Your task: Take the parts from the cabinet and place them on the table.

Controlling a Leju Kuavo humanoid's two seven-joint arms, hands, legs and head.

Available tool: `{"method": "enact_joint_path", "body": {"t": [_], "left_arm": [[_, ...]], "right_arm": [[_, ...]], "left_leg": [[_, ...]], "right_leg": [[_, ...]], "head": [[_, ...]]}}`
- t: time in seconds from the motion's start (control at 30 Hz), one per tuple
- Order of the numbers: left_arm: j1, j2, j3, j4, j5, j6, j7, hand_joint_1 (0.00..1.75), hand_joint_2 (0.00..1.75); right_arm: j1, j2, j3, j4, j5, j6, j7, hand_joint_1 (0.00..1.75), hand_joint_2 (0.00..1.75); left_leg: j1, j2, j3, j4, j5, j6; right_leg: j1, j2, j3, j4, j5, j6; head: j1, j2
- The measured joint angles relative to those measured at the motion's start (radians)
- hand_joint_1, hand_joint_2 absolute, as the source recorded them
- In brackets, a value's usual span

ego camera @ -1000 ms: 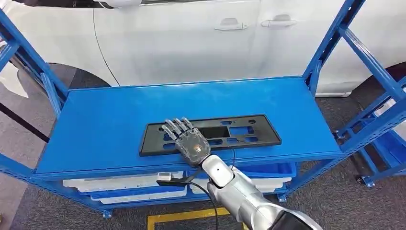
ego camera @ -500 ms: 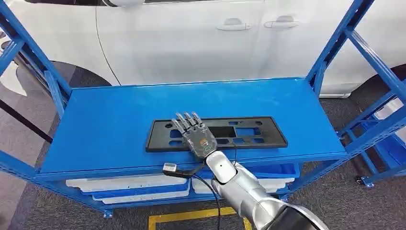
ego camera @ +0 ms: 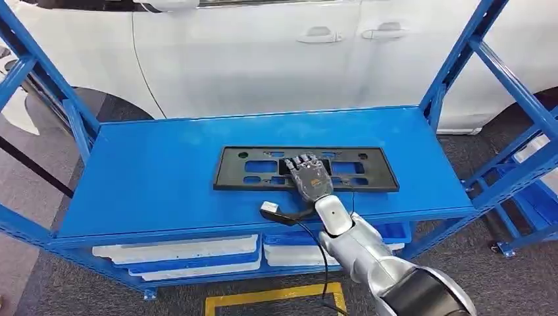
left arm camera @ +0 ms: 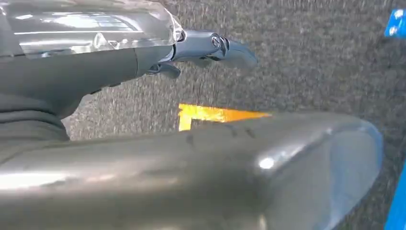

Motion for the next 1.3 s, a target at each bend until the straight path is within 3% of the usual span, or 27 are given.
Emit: {"method": "enact_joint_path", "body": {"t": [0.03, 0.13, 0.17, 0.2, 0.23, 0.3, 0.33, 0.4, 0.43, 0.5, 0.53, 0.57, 0.63, 0.67, 0.7, 0.77, 0.83, 0.87, 0.9, 0.93, 1.0, 1.07, 1.13, 1.17, 1.2, 1.23, 1.3], "left_arm": [[0.001, -0.001, 0.0, 0.0, 0.0, -0.001, -0.002, 0.0, 0.0], [0.002, 0.0, 0.0, 0.0, -0.001, -0.001, -0.002, 0.0, 0.0], [0.002, 0.0, 0.0, 0.0, -0.001, -0.001, -0.002, 0.0, 0.0], [0.003, 0.0, 0.0, 0.0, -0.001, -0.001, -0.002, 0.0, 0.0], [0.003, 0.0, 0.0, 0.0, -0.001, -0.001, -0.003, 0.0, 0.0], [0.002, 0.0, 0.0, 0.0, -0.002, -0.004, -0.009, 0.0, 0.0], [0.002, 0.0, 0.0, 0.0, -0.003, -0.009, -0.018, 0.0, 0.0], [0.0, -0.001, 0.0, 0.001, -0.006, -0.02, -0.04, 0.0, 0.0], [0.001, -0.001, 0.0, 0.001, -0.007, -0.023, -0.049, 0.0, 1.75], [0.003, -0.001, 0.0, 0.001, -0.007, -0.034, -0.078, 0.0, 1.75], [0.002, -0.001, 0.0, 0.0, -0.007, -0.035, -0.088, 0.0, 1.75], [0.001, -0.001, 0.0, 0.0, -0.007, -0.035, -0.093, 0.0, 1.75], [0.002, -0.001, 0.0, 0.0, -0.004, -0.036, -0.098, 0.0, 1.75], [0.003, 0.0, 0.0, 0.0, -0.004, -0.037, -0.099, 0.0, 1.75], [0.004, 0.0, 0.0, 0.0, -0.003, -0.037, -0.1, 0.0, 1.75], [0.003, 0.0, 0.0, 0.0, -0.002, -0.037, -0.101, 0.0, 1.75], [0.003, -0.001, 0.0, 0.001, -0.002, -0.038, -0.101, 0.0, 1.75], [0.002, -0.003, 0.0, 0.001, -0.002, -0.039, -0.101, 0.0, 1.75], [0.001, -0.003, 0.0, 0.001, -0.002, -0.04, -0.101, 0.0, 1.75], [0.002, -0.002, 0.0, 0.001, -0.002, -0.041, -0.101, 0.0, 1.75], [0.002, -0.002, 0.0, 0.001, -0.001, -0.048, -0.112, 0.0, 1.75], [0.003, -0.001, 0.0, 0.001, -0.001, -0.068, -0.121, 0.0, 1.75], [-0.003, 0.0, 0.0, 0.001, -0.002, -0.085, -0.124, 0.0, 1.75], [-0.006, 0.0, 0.0, 0.001, -0.002, -0.087, -0.125, 0.0, 1.75], [-0.009, 0.0, 0.0, 0.001, -0.003, -0.09, -0.124, 0.0, 1.75], [-0.01, 0.0, 0.0, 0.001, -0.004, -0.093, -0.124, 0.0, 1.75], [-0.009, 0.002, 0.0, 0.001, -0.004, -0.102, -0.126, 0.0, 1.75]], "right_arm": [[0.0, -0.005, -0.002, 0.005, 0.0, 0.0, 0.0, 1.75, 1.75], [0.004, -0.008, -0.006, 0.013, 0.0, 0.0, 0.0, 1.75, 1.75], [0.005, -0.009, -0.006, 0.016, 0.0, 0.0, -0.002, 1.75, 1.75], [0.005, -0.009, -0.007, 0.018, 0.0, -0.001, -0.002, 1.75, 1.75], [0.004, -0.01, -0.008, 0.019, 0.0, -0.003, -0.004, 1.75, 1.75], [0.003, -0.01, -0.014, 0.022, 0.002, -0.005, -0.01, 1.75, 1.75], [0.001, -0.01, -0.017, 0.022, 0.004, -0.006, -0.012, 1.75, 1.75], [0.0, -0.013, -0.024, 0.023, 0.004, -0.008, -0.019, 1.75, 1.75], [0.0, -0.013, -0.025, 0.023, 0.005, -0.009, -0.021, 1.75, 1.75], [-0.001, -0.015, -0.027, 0.024, 0.005, -0.013, -0.024, 1.75, 1.75], [-0.001, -0.016, -0.03, 0.024, 0.005, -0.015, -0.027, 1.75, 1.75], [-0.001, -0.017, -0.032, 0.024, 0.005, -0.017, -0.033, 1.75, 1.75], [0.002, -0.017, -0.039, 0.026, 0.003, -0.022, -0.047, 1.75, 1.75], [0.003, -0.017, -0.042, 0.028, 0.002, -0.024, -0.05, 1.75, 1.75], [0.003, -0.017, -0.045, 0.029, 0.002, -0.026, -0.053, 1.75, 1.75], [0.002, -0.017, -0.048, 0.03, 0.002, -0.027, -0.054, 1.75, 1.75], [-0.001, -0.017, -0.05, 0.03, 0.002, -0.028, -0.056, 1.75, 1.75], [-0.003, -0.017, -0.051, 0.03, 0.0, -0.031, -0.059, 1.75, 1.75], [-0.003, -0.016, -0.054, 0.028, -0.011, -0.036, -0.08, 1.75, 1.75], [0.003, -0.014, -0.058, 0.018, -0.028, -0.039, -0.105, 1.75, 1.75], [0.021, -0.013, -0.085, -0.041, -0.112, -0.039, -0.233, 1.75, 1.75], [0.047, 0.004, -0.145, -0.152, -0.307, -0.043, -0.507, 1.75, 1.75], [0.074, 0.03, -0.225, -0.273, -0.532, -0.051, -0.8, 1.75, 1.75], [0.091, 0.031, -0.236, -0.313, -0.603, -0.033, -0.855, 1.75, 1.75], [0.115, 0.035, -0.239, -0.378, -0.729, 0.0, -0.855, 1.75, 1.75], [0.144, 0.029, -0.238, -0.449, -0.872, 0.039, -0.855, 1.75, 1.75], [0.202, -0.009, -0.213, -0.66, -1.197, 0.131, -0.855, 1.75, 1.75]], "left_leg": [[0.002, 0.001, -0.008, 0.025, -0.021, -0.004], [0.009, 0.001, -0.111, 0.251, -0.138, -0.017], [0.01, 0.001, -0.136, 0.305, -0.151, -0.021], [0.012, 0.001, -0.139, 0.309, -0.138, -0.023], [0.015, 0.001, -0.117, 0.262, -0.103, -0.025], [0.02, 0.003, -0.031, 0.087, -0.013, -0.027], [0.022, 0.005, 0.002, 0.012, -0.003, -0.026], [0.015, 0.0, 0.004, 0.009, -0.009, -0.005], [0.014, 0.0, 0.003, 0.01, -0.008, 0.0], [0.014, 0.0, 0.004, 0.003, -0.001, 0.014], [0.016, 0.0, 0.006, -0.001, 0.002, 0.02], [0.016, 0.001, 0.004, -0.002, 0.003, 0.028], [0.014, 0.001, -0.002, -0.002, 0.004, 0.03], [0.013, 0.001, -0.004, -0.001, 0.005, 0.031], [0.012, 0.001, -0.003, -0.001, 0.005, 0.031], [0.011, -0.001, 0.001, -0.001, 0.004, 0.03], [0.01, -0.002, 0.005, -0.001, 0.002, 0.027], [0.004, -0.002, 0.002, 0.002, 0.0, 0.022], [0.007, -0.002, -0.001, 0.001, 0.002, 0.015], [0.009, -0.002, -0.001, 0.0, 0.002, 0.011], [0.006, -0.003, 0.002, -0.007, 0.005, -0.003], [0.009, 0.0, -0.018, 0.047, -0.04, -0.008], [0.012, 0.0, -0.091, 0.211, -0.122, -0.016], [0.012, 0.0, -0.123, 0.276, -0.146, -0.02], [0.013, 0.0, -0.143, 0.312, -0.148, -0.022], [0.014, 0.001, -0.136, 0.292, -0.126, -0.024], [0.017, 0.001, -0.066, 0.144, -0.043, -0.026]], "right_leg": [[0.001, -0.002, 0.004, -0.006, 0.003, -0.004], [0.0, -0.003, -0.001, -0.006, 0.004, -0.009], [0.0, -0.003, -0.002, -0.005, 0.004, -0.008], [-0.001, -0.002, -0.001, -0.004, 0.004, -0.008], [-0.002, -0.001, 0.001, -0.002, 0.002, -0.005], [-0.005, 0.001, 0.003, 0.008, -0.005, 0.004], [-0.005, 0.001, 0.0, 0.016, -0.01, 0.011], [0.003, 0.005, -0.007, 0.021, -0.01, 0.022], [0.002, 0.005, -0.006, 0.02, -0.009, 0.026], [0.0, 0.006, -0.005, 0.019, -0.01, 0.038], [-0.005, 0.005, -0.011, 0.037, -0.027, 0.042], [-0.004, 0.004, -0.034, 0.086, -0.062, 0.045], [-0.005, 0.004, -0.119, 0.263, -0.145, 0.051], [-0.005, 0.004, -0.152, 0.328, -0.165, 0.052], [-0.005, 0.004, -0.163, 0.349, -0.159, 0.051], [-0.003, 0.005, -0.109, 0.239, -0.084, 0.042], [0.003, 0.005, -0.016, 0.05, -0.002, 0.021], [0.01, 0.004, -0.004, 0.021, -0.014, 0.016], [0.011, 0.002, -0.008, 0.019, -0.01, 0.018], [0.014, 0.003, -0.01, 0.019, -0.01, 0.017], [0.009, 0.003, -0.007, 0.009, -0.004, 0.005], [0.002, 0.001, 0.001, -0.007, 0.004, -0.009], [0.003, 0.005, 0.001, -0.007, 0.003, -0.012], [0.004, 0.003, 0.002, -0.006, 0.003, -0.012], [0.004, 0.001, 0.002, -0.004, 0.001, -0.011], [0.004, -0.002, 0.003, -0.002, -0.002, -0.007], [0.0, -0.01, 0.003, 0.01, -0.011, 0.001]], "head": [[0.0, 0.0], [0.0, 0.0], [0.0, 0.0], [0.0, 0.0], [0.0, 0.0], [0.0, 0.0], [0.0, 0.0], [0.0, 0.0], [0.0, 0.0], [0.0, 0.0], [0.0, 0.0], [0.0, 0.0], [0.0, 0.0], [0.0, 0.0], [0.0, 0.0], [0.0, 0.0], [0.0, 0.0], [0.0, 0.0], [0.0, 0.0], [0.0, 0.0], [0.0, 0.0], [0.0, 0.0], [0.0, 0.0], [0.0, 0.0], [0.0, 0.0], [0.0, 0.0], [0.0, 0.0]]}}
